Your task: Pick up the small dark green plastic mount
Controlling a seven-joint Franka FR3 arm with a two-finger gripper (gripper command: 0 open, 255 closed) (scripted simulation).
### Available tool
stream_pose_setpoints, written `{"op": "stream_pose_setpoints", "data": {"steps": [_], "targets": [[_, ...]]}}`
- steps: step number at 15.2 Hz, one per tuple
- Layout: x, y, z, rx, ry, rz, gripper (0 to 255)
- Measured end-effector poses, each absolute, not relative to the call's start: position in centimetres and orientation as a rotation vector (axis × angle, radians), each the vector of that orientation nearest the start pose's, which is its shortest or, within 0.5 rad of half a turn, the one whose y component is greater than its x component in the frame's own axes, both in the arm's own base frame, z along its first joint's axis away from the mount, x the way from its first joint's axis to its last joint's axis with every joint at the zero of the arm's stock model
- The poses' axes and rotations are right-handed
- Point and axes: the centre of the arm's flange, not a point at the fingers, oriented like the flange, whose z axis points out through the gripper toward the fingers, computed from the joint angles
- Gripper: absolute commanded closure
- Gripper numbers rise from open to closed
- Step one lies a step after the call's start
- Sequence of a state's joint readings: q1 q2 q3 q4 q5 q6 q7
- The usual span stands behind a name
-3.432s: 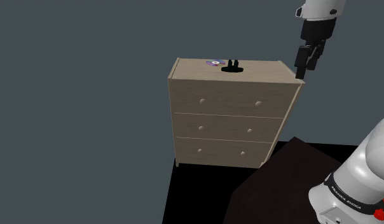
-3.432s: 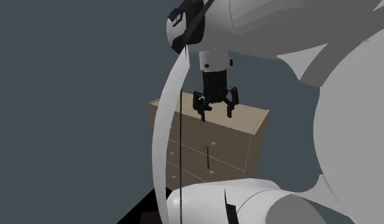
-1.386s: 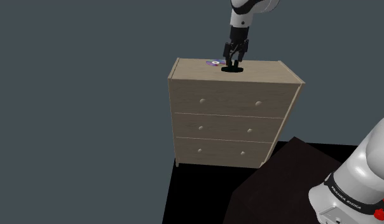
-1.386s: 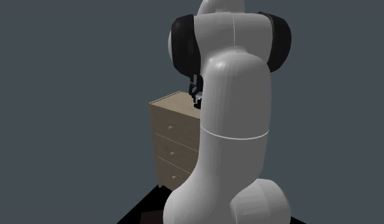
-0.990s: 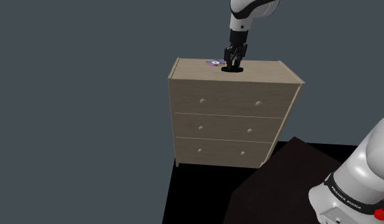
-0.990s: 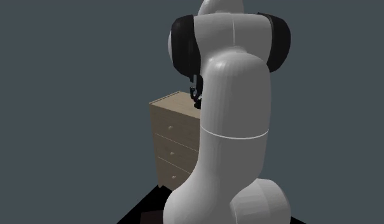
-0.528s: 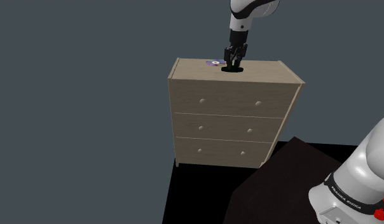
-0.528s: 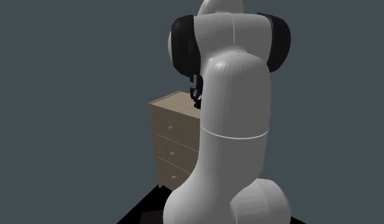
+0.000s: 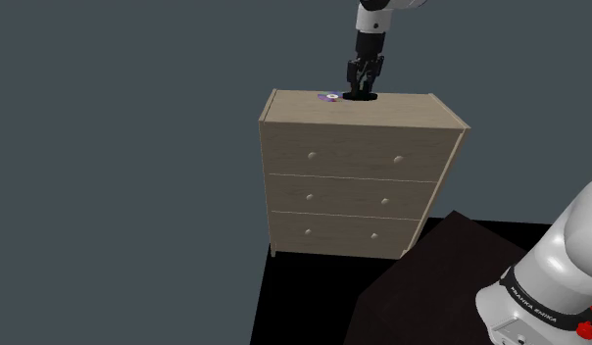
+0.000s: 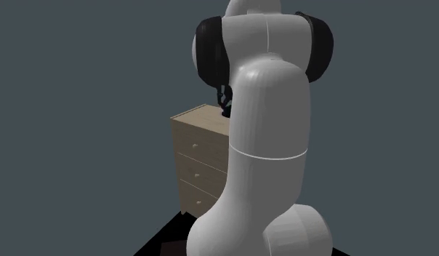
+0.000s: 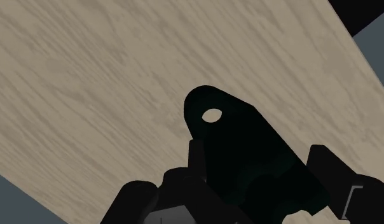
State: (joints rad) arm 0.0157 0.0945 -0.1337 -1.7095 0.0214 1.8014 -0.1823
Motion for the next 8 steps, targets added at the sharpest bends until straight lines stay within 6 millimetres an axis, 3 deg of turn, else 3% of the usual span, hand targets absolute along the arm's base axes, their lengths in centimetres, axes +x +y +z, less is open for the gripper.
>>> {"op": "stream_pose_setpoints", "data": {"steps": [8], "targets": [[58.8,-6.5,56.6,-3.132,-0.094,0.000,255]]}}
